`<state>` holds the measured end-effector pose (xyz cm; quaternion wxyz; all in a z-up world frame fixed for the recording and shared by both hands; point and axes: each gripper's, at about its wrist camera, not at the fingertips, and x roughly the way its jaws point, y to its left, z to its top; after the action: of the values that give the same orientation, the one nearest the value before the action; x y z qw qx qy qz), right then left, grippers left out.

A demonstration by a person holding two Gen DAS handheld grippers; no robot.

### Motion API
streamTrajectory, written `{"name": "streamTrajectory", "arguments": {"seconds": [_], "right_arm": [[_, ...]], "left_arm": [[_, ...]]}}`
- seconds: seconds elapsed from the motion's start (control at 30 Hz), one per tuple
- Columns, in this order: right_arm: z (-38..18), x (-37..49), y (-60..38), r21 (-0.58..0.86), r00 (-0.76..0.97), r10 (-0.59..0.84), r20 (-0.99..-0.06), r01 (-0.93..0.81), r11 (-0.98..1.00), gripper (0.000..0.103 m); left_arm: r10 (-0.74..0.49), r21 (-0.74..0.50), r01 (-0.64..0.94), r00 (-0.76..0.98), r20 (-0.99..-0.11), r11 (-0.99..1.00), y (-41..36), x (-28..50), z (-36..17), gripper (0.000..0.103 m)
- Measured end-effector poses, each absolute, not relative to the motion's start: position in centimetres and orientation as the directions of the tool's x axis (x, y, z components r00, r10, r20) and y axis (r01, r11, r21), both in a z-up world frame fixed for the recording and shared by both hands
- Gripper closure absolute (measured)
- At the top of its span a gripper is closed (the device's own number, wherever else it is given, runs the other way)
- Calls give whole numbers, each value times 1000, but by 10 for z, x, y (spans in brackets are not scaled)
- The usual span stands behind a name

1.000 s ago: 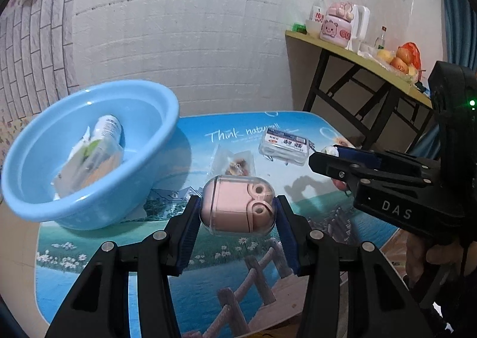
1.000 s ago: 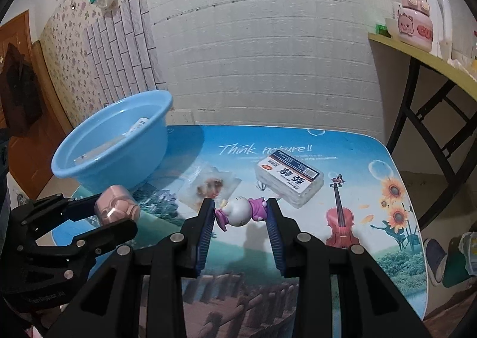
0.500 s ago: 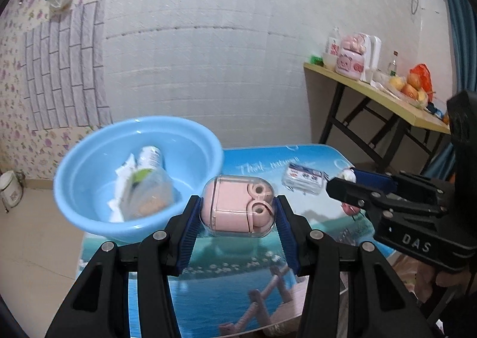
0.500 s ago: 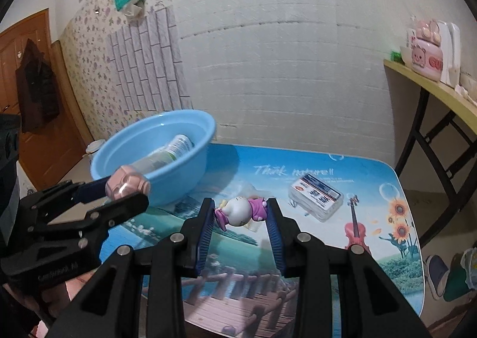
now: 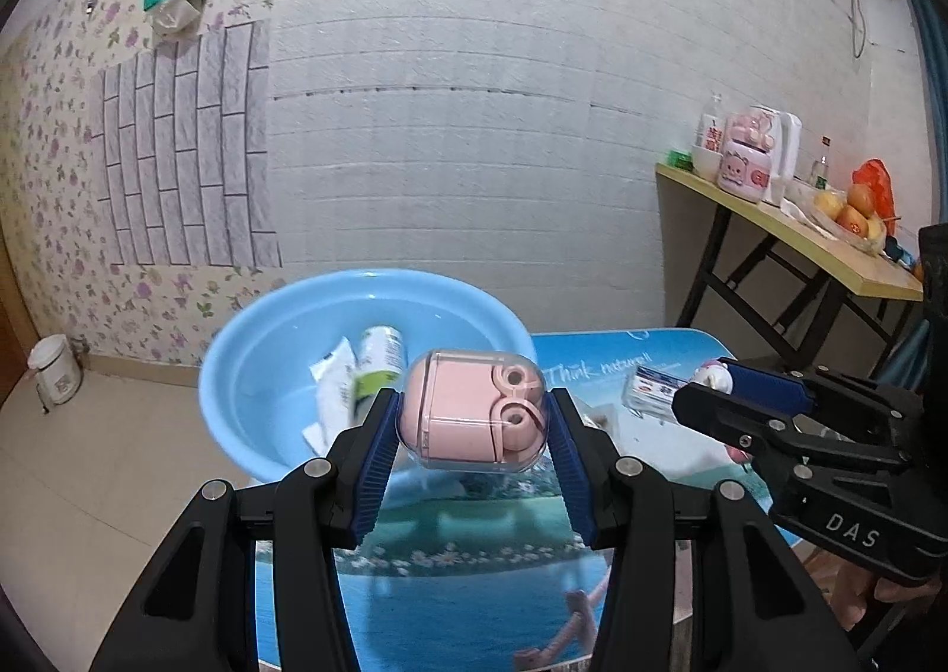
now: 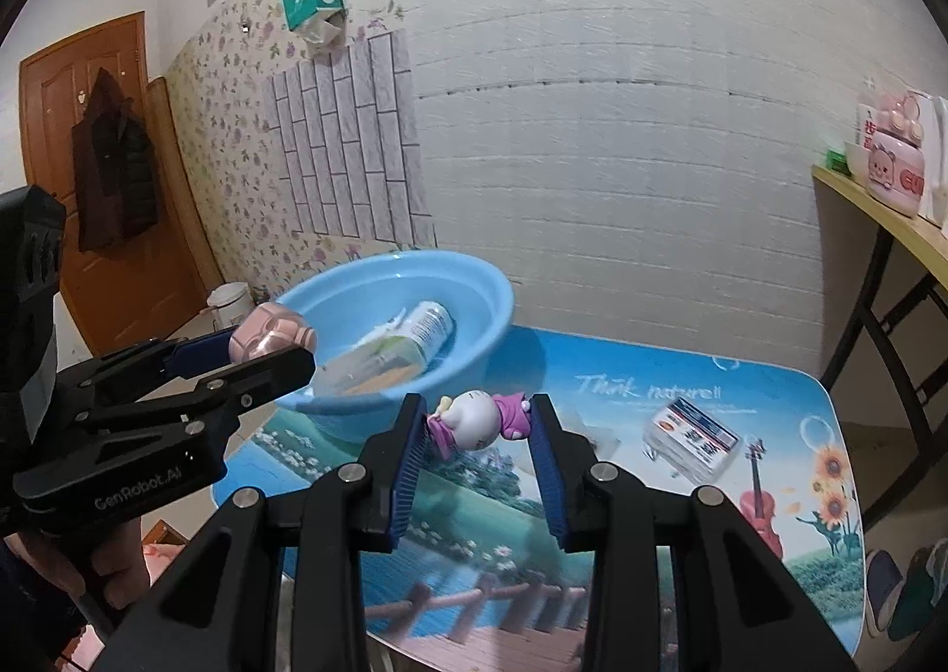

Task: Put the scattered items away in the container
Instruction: 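Carry both items over the blue basin and open both tools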

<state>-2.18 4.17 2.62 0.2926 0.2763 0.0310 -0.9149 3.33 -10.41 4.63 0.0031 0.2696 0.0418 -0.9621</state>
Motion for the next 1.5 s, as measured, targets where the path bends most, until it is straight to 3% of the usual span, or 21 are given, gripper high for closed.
{"name": "streamTrajectory", "arguments": {"seconds": [0.43, 1.5], "right_arm": [[27, -26, 16, 109, -653, -548, -523, 587, -802, 67], [-8, -75, -46, 75, -590, -534, -606, 626, -777, 67]], "left_arm": [[-43, -85, 98, -869, -494, -992, -138, 26, 50, 56], [-61, -86, 137, -809, -585, -987, -191, -35, -8, 56]]}}
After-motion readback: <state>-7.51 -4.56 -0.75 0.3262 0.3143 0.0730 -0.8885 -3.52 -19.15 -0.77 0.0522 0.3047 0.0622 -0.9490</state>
